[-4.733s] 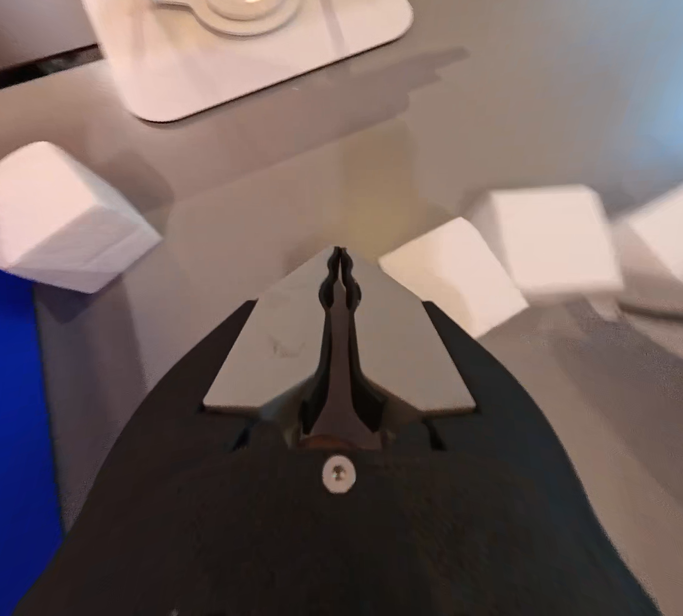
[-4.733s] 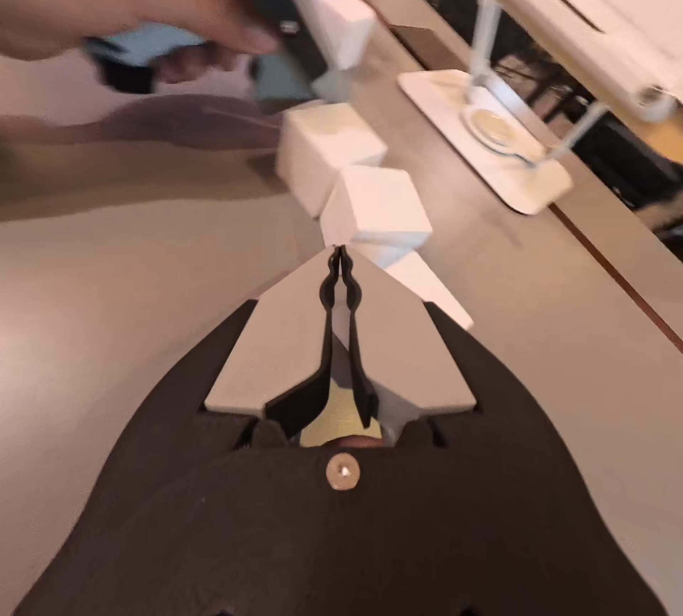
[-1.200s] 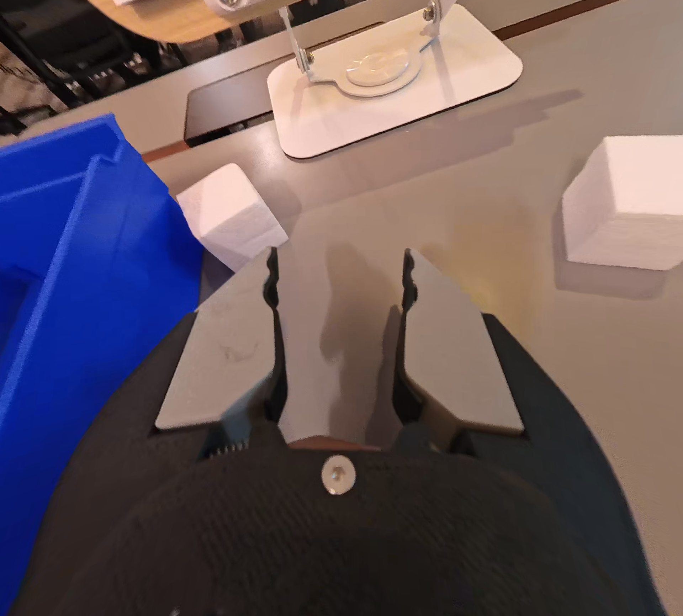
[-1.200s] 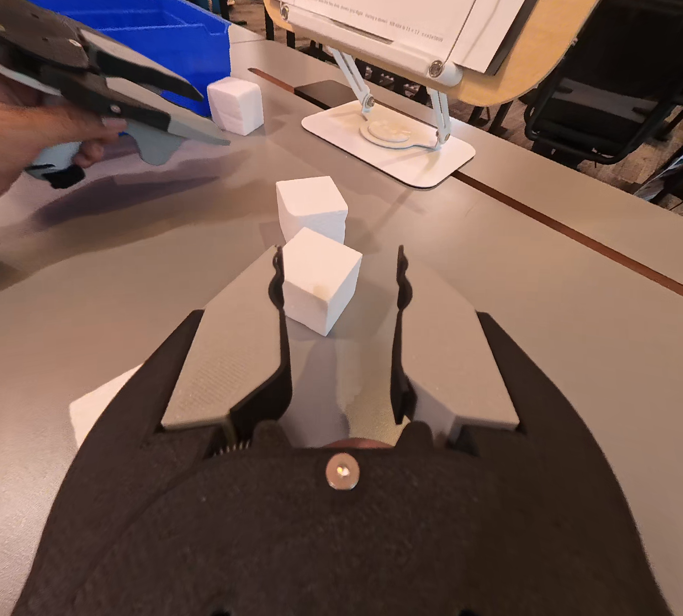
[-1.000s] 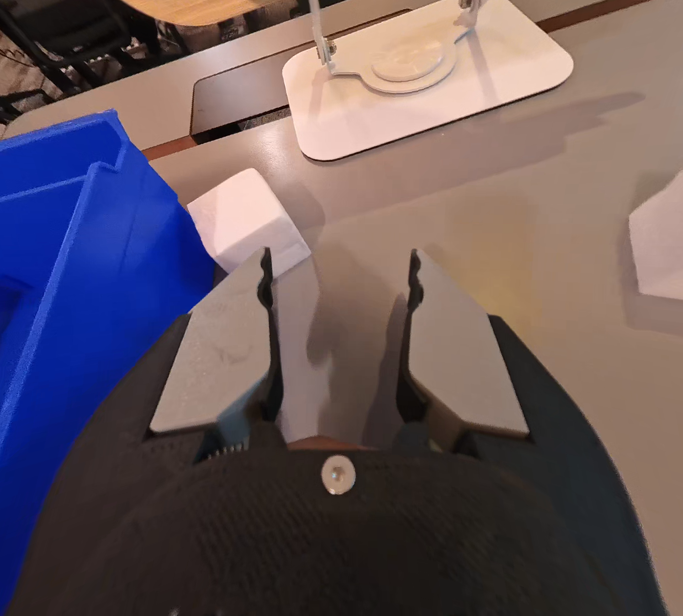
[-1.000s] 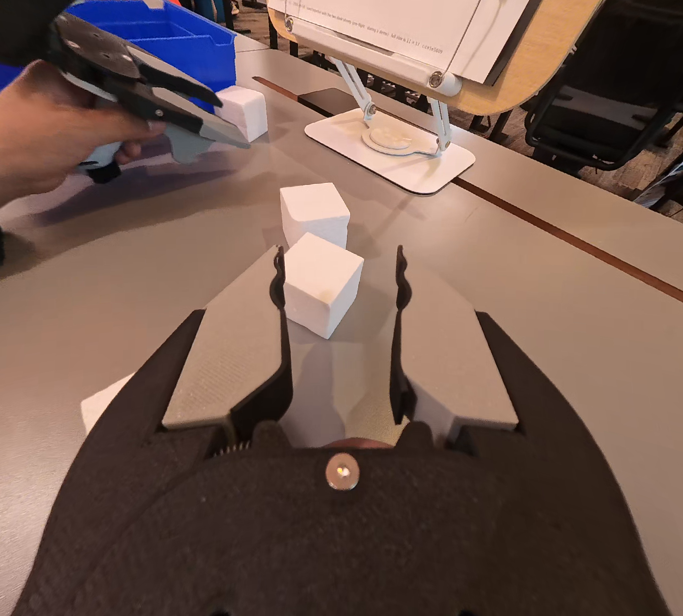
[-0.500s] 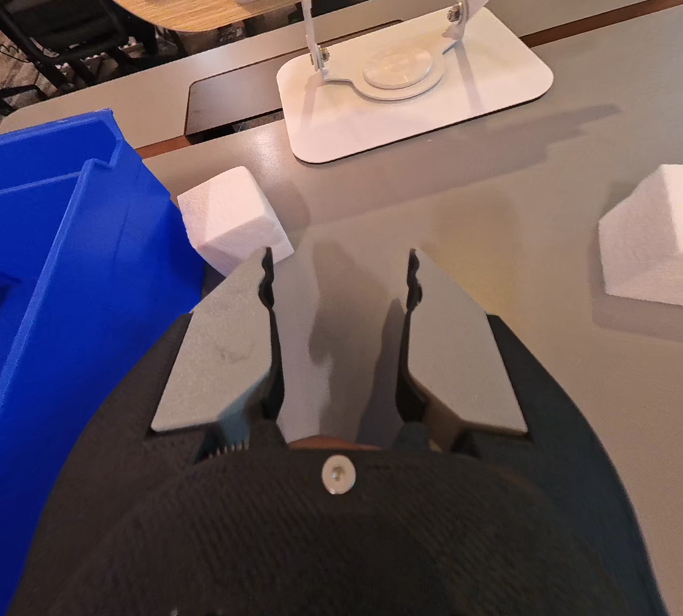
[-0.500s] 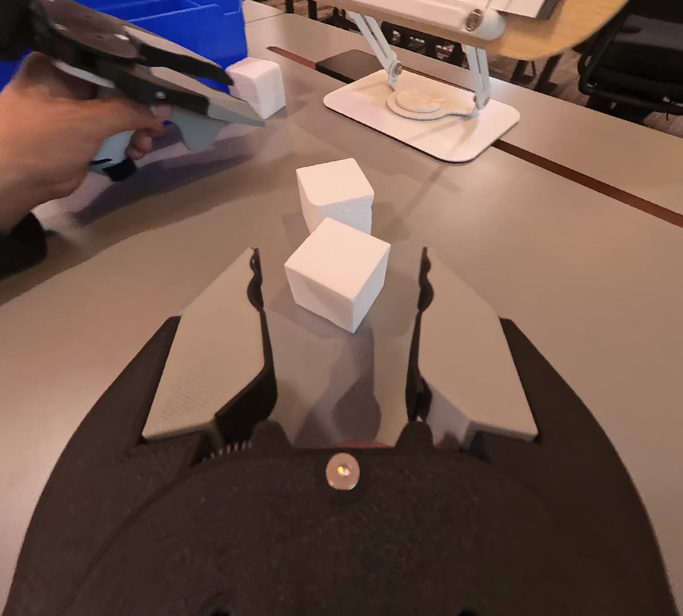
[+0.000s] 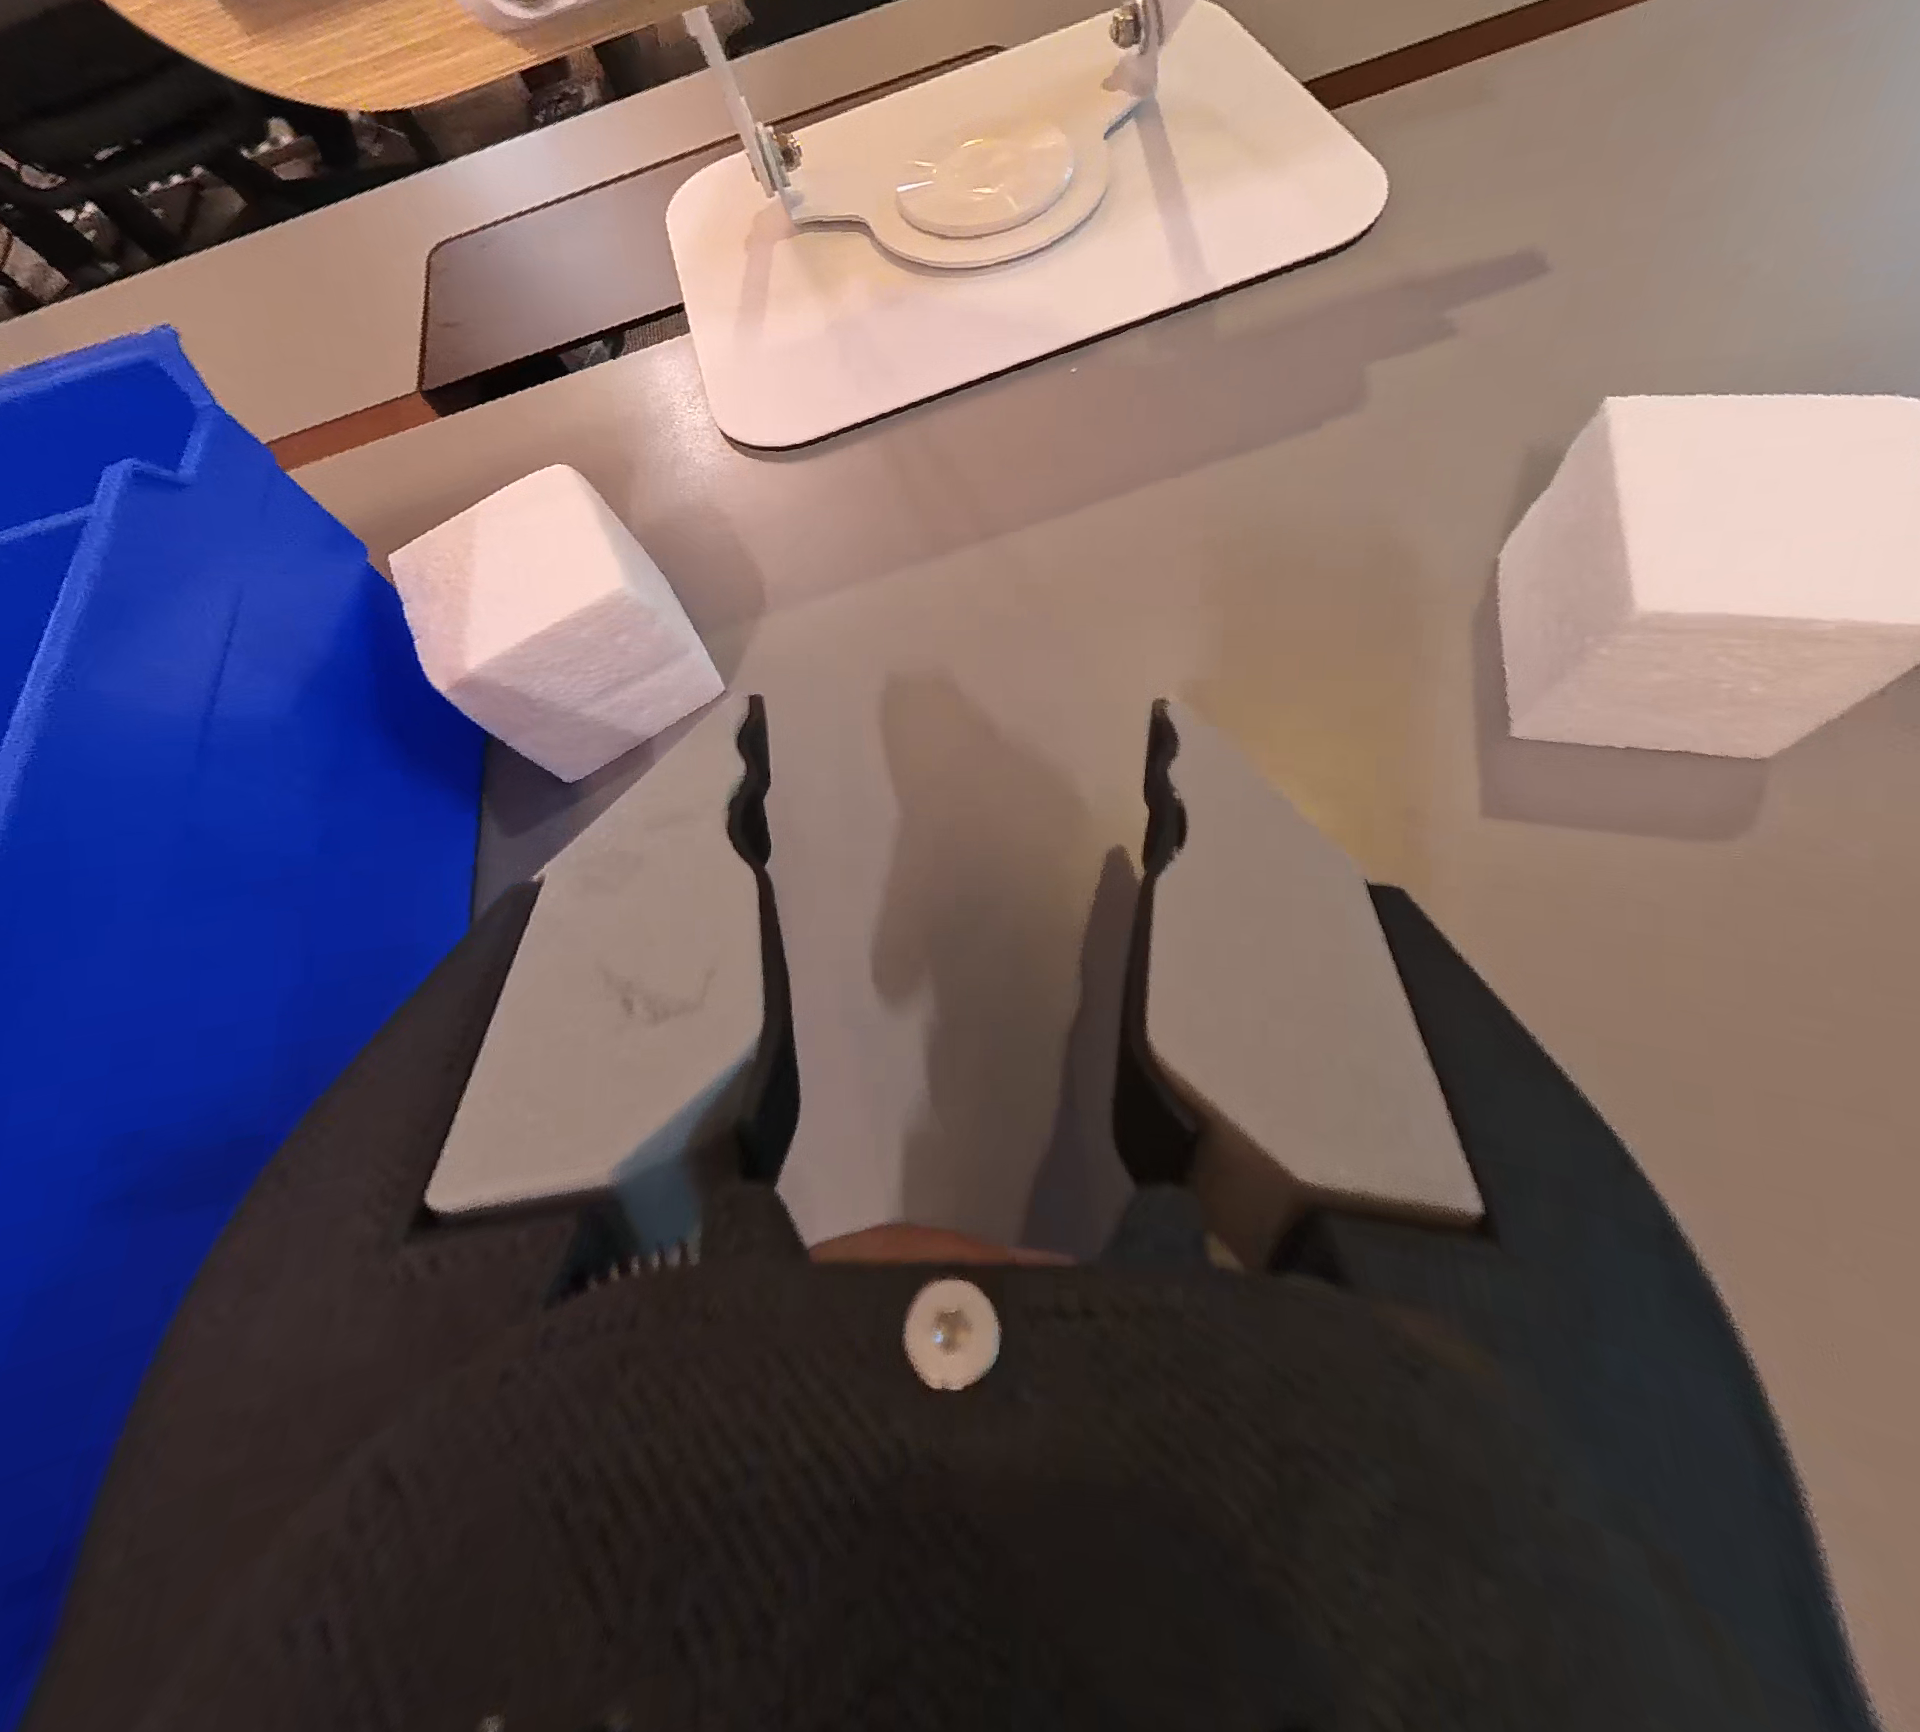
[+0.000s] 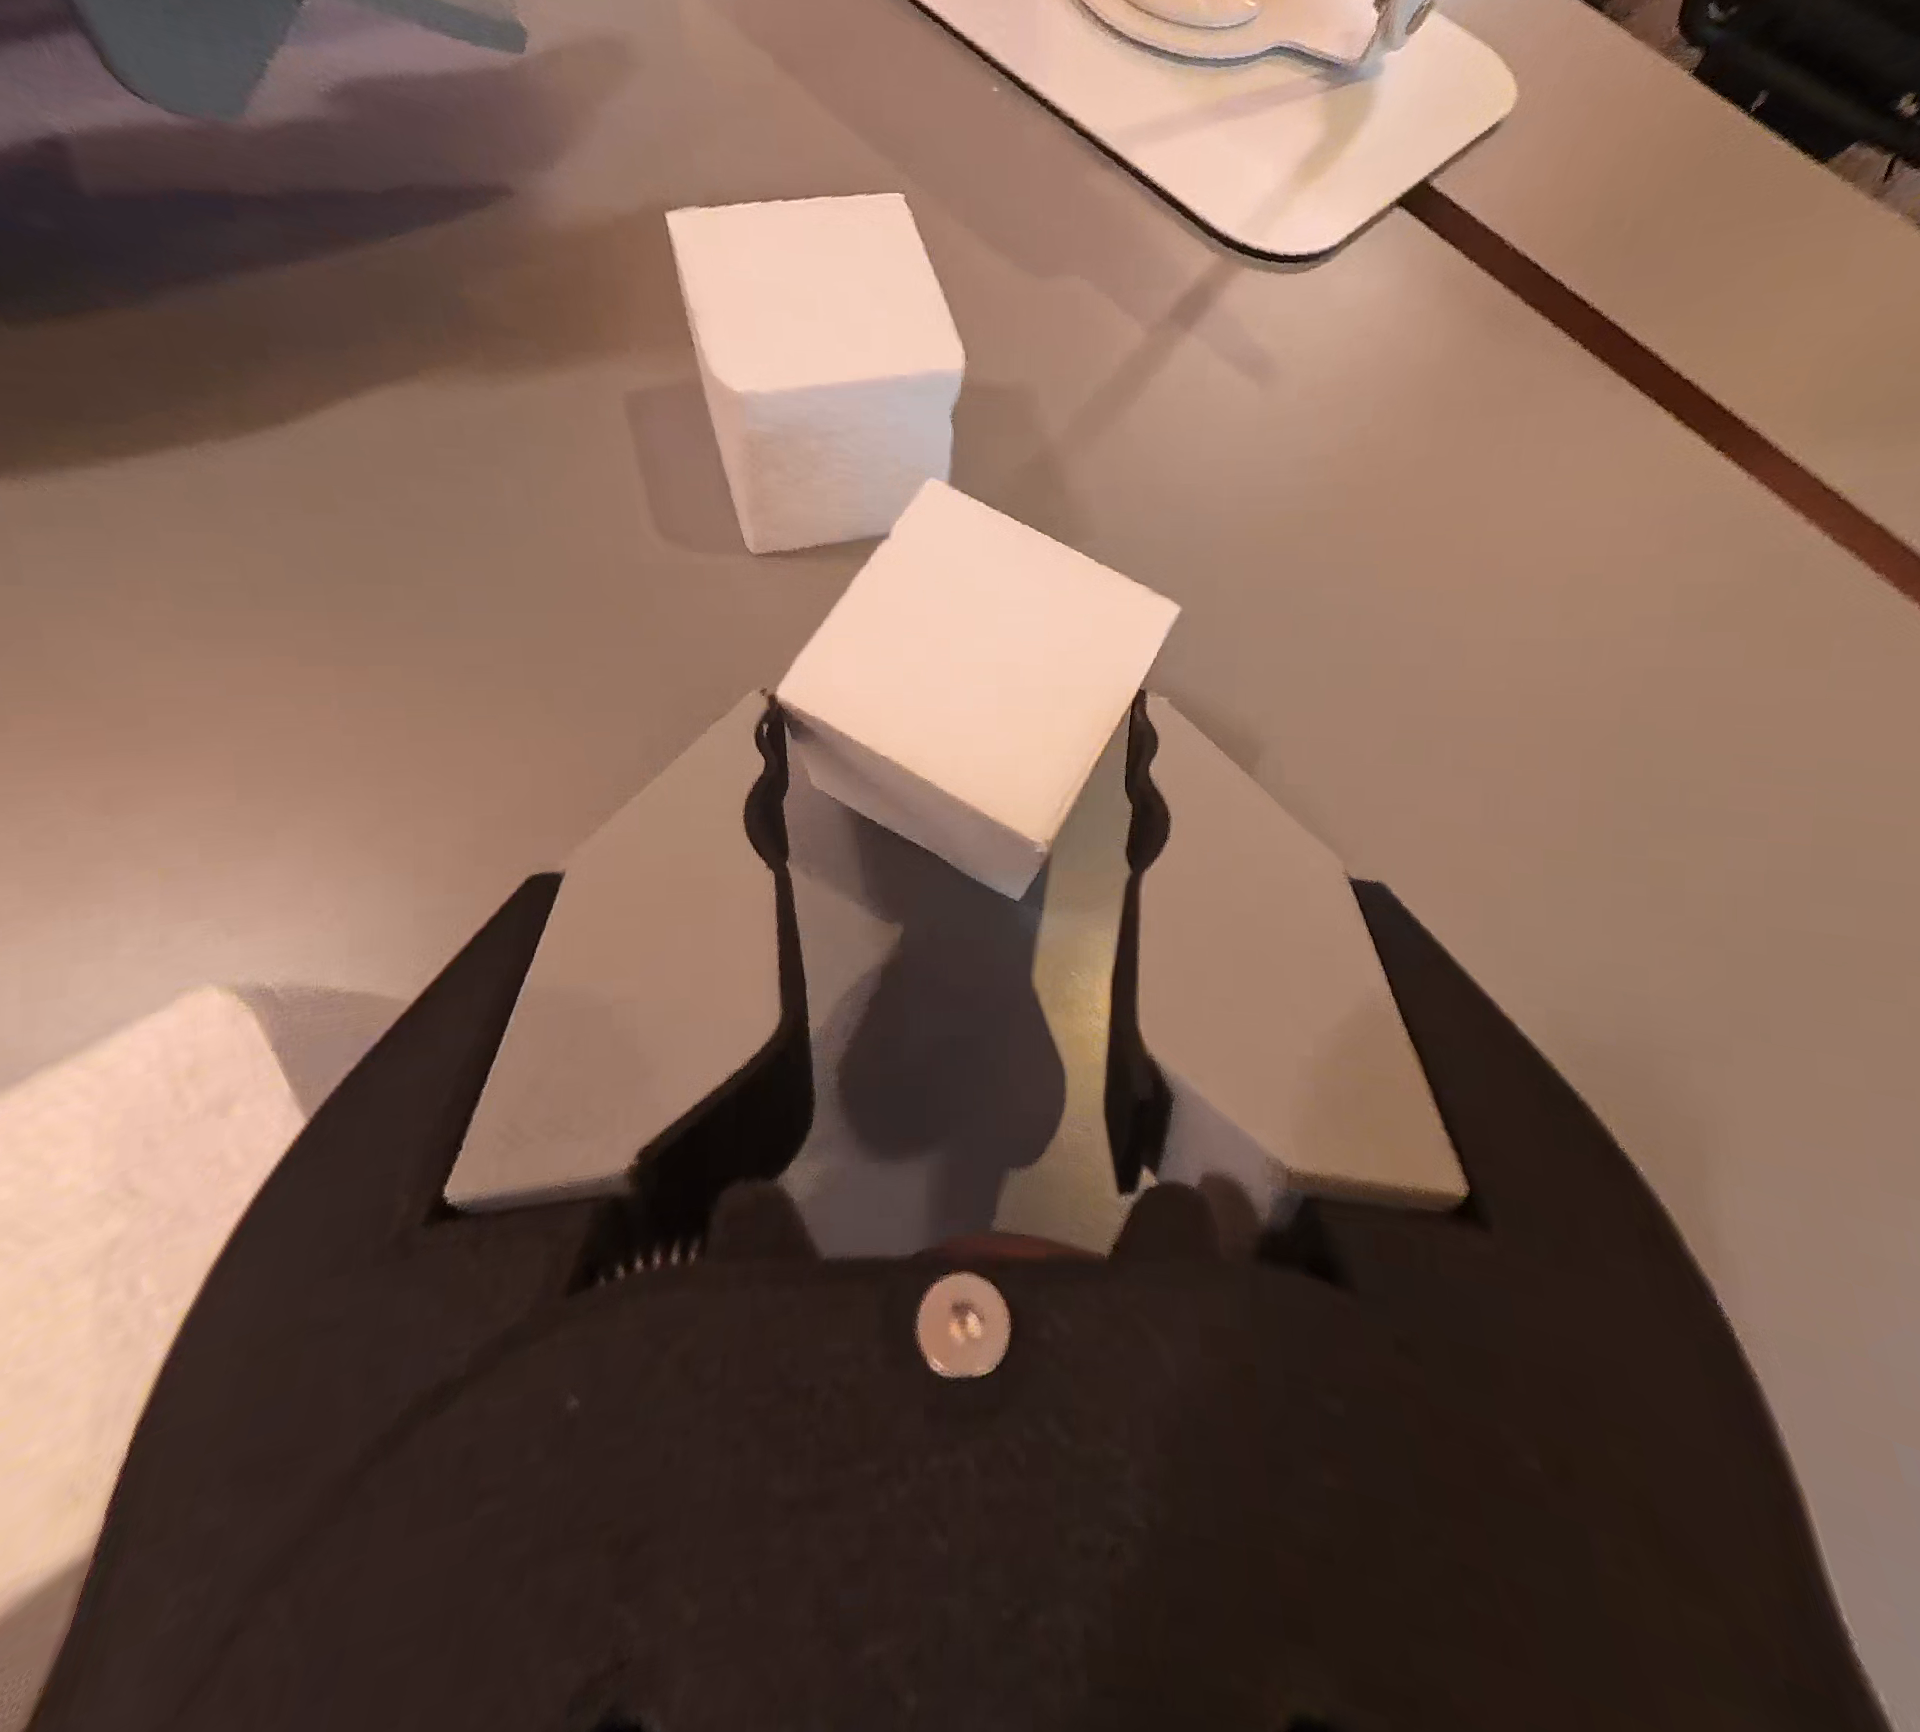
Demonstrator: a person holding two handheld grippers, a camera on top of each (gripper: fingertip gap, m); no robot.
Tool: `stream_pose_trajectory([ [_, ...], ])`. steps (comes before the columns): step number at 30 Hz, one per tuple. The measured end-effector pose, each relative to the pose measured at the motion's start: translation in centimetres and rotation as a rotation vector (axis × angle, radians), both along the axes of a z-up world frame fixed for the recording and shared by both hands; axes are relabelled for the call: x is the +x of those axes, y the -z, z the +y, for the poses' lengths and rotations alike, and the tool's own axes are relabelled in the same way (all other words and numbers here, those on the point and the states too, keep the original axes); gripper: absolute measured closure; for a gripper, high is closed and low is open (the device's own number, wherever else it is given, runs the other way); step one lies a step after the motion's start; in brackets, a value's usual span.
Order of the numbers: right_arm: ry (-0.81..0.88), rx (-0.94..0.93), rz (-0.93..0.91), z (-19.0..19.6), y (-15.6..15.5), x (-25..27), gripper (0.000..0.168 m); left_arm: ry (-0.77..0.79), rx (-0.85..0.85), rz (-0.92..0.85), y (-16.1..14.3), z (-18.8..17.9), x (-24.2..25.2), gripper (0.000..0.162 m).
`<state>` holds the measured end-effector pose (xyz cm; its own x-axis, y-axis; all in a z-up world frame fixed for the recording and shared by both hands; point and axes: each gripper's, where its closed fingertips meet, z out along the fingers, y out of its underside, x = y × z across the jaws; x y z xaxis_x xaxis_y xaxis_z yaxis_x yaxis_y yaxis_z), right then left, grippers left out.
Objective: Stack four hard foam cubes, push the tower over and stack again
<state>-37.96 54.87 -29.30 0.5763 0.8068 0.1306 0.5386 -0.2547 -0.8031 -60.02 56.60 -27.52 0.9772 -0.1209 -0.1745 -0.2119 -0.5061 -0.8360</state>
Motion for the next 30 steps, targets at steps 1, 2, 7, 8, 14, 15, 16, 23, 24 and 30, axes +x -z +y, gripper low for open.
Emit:
stream_pose_trajectory([
  [1, -0.001, 0.015, -0.008, 0.2, -0.2, 0.6, 0.105, 0.006, -0.003, 0.003, 0.0, 0.0, 0.2, 0.090],
  [2, -0.012, 0.026, -0.012, 0.2, -0.4, 1.1, 0.105, 0.011, -0.005, 0.006, 0.1, -0.1, 0.3, 0.090],
  [7, -0.045, -0.020, 0.004, 0.1, -0.1, 3.2, 0.105, 0.030, -0.022, 0.016, 0.4, -0.1, 0.9, 0.090],
  [8, -0.053, -0.027, 0.021, 0.1, -0.2, 3.3, 0.105, 0.032, -0.025, 0.018, 0.6, -0.1, 0.9, 0.090],
  [14, -0.225, -0.040, 0.054, -1.9, -1.4, 3.6, 0.105, 0.039, -0.031, 0.002, 0.7, -0.2, 0.9, 0.091],
  [15, -0.252, -0.034, 0.040, -2.2, -1.3, 3.9, 0.105, 0.041, -0.031, 0.000, 0.6, -0.2, 0.9, 0.091],
  [16, -0.280, -0.028, 0.022, -2.5, -1.2, 4.3, 0.105, 0.042, -0.031, -0.003, 0.7, -0.2, 0.9, 0.091],
  [23, -0.465, -0.055, -0.031, -5.4, -0.2, 6.7, 0.105, 0.053, -0.041, 0.003, 0.9, -0.2, 1.0, 0.092],
  [24, -0.484, -0.063, -0.030, -5.8, -0.2, 7.0, 0.105, 0.053, -0.043, 0.004, 1.0, -0.2, 1.0, 0.092],
  [30, -0.555, -0.053, 0.047, -6.9, -2.2, 7.4, 0.105, 0.052, -0.060, 0.000, 1.4, -0.3, 1.0, 0.093],
])
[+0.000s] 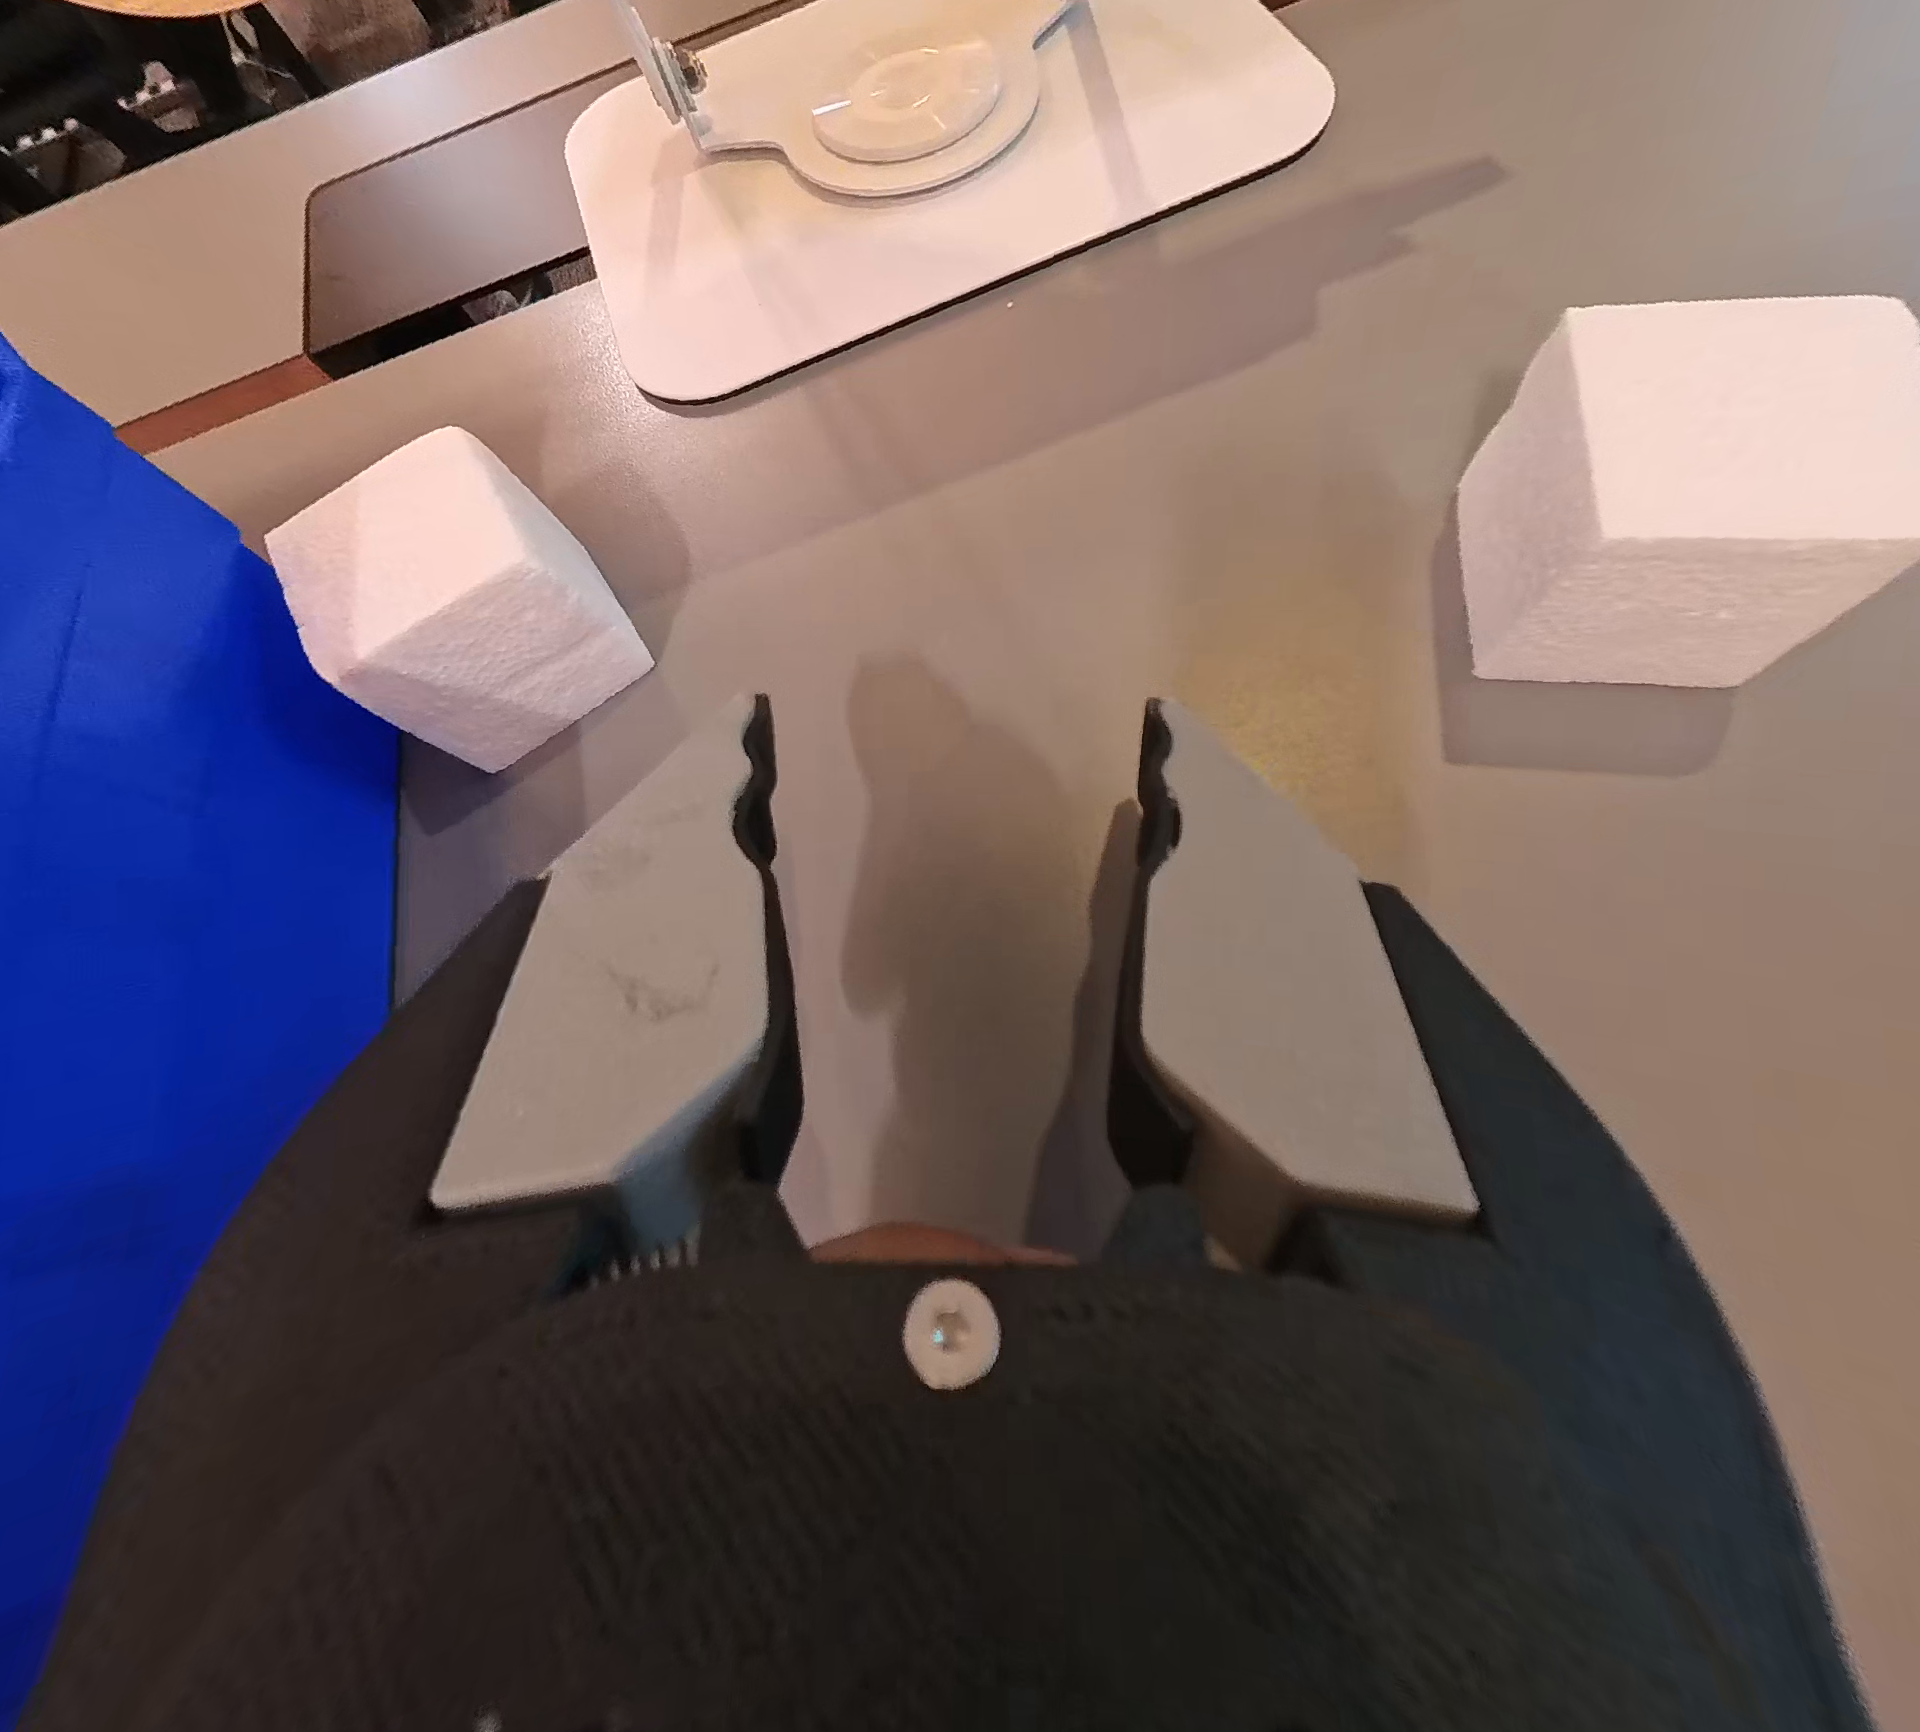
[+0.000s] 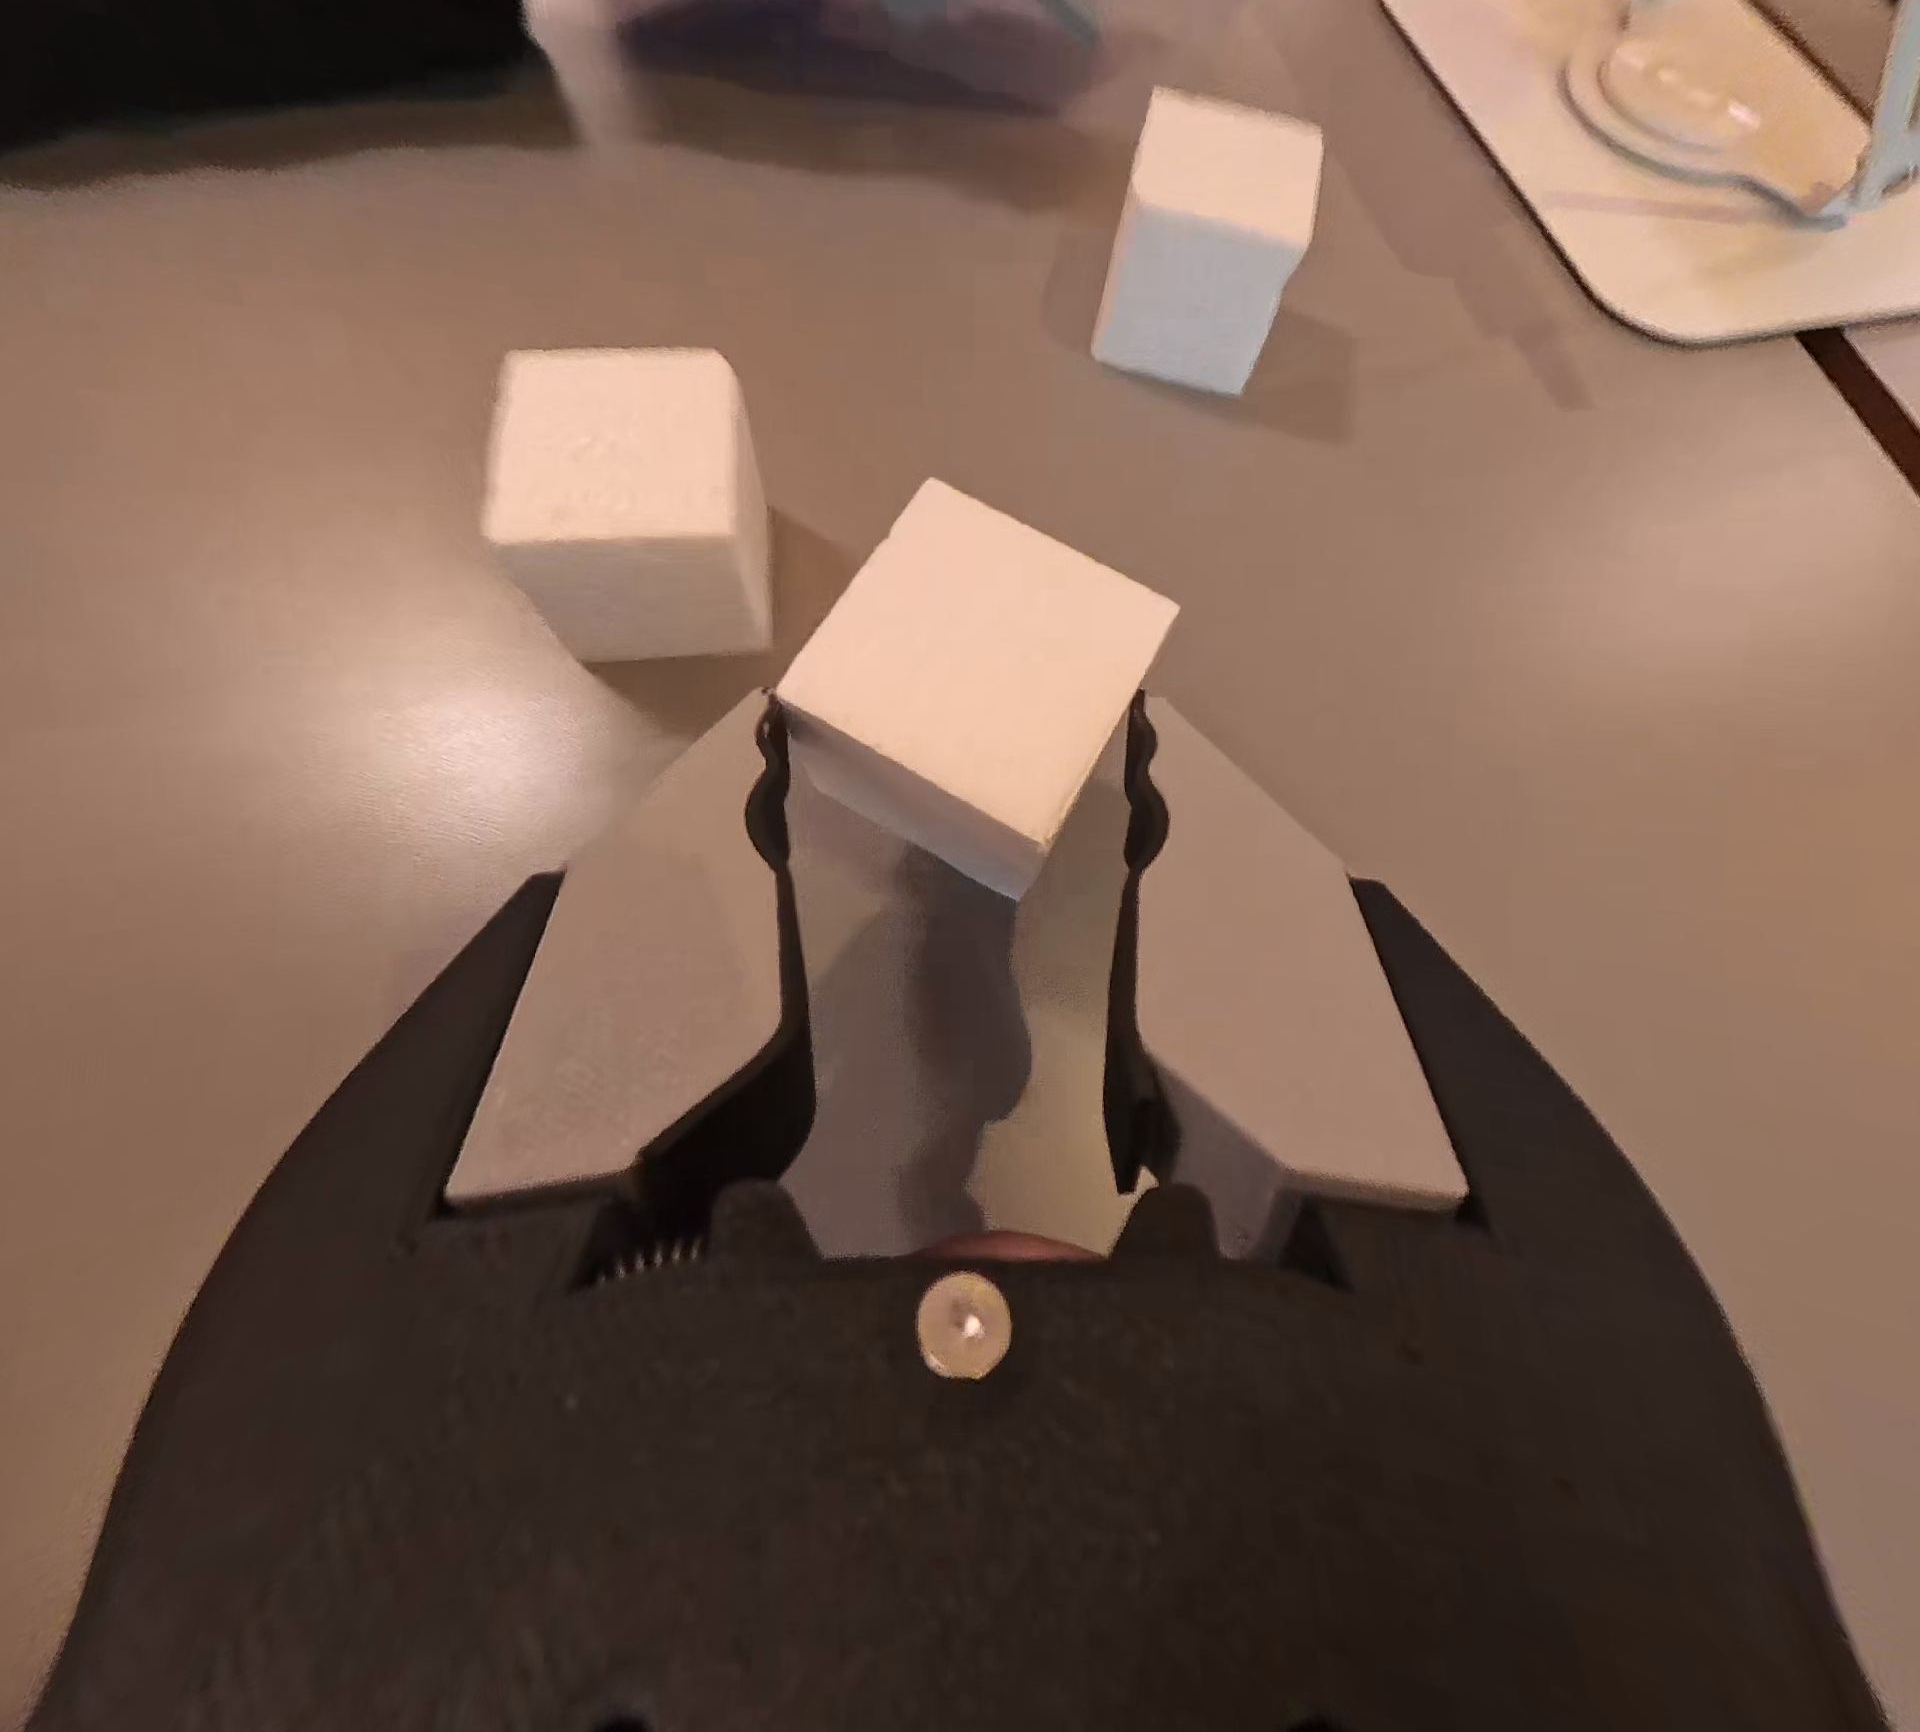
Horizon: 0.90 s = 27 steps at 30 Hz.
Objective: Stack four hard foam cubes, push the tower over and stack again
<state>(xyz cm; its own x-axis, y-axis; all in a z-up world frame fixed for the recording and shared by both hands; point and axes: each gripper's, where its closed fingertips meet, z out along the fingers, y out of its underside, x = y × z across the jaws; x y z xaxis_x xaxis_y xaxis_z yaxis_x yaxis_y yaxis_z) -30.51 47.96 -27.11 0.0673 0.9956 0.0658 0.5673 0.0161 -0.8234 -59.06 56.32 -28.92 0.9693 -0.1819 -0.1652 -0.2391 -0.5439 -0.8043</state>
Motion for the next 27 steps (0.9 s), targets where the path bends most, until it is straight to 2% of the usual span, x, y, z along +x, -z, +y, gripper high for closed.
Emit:
stream_pose_trajectory([
  [3, -0.097, -0.027, 0.130, -2.1, -2.6, -0.7, 0.106, 0.002, -0.002, -0.008, 0.1, 0.0, 0.1, 0.093],
  [9, -0.231, -0.035, 0.224, -5.7, -5.3, -2.5, 0.106, 0.010, 0.004, 0.000, -0.2, -0.1, 0.4, 0.094],
  [16, -0.277, 0.005, 0.165, -6.9, -3.8, -4.7, 0.105, 0.008, -0.005, -0.003, 0.1, -0.1, 0.3, 0.094],
  [27, -0.279, 0.010, 0.150, -7.1, -3.4, -5.4, 0.105, 0.025, 0.010, 0.021, -0.5, -0.1, 0.7, 0.095],
])
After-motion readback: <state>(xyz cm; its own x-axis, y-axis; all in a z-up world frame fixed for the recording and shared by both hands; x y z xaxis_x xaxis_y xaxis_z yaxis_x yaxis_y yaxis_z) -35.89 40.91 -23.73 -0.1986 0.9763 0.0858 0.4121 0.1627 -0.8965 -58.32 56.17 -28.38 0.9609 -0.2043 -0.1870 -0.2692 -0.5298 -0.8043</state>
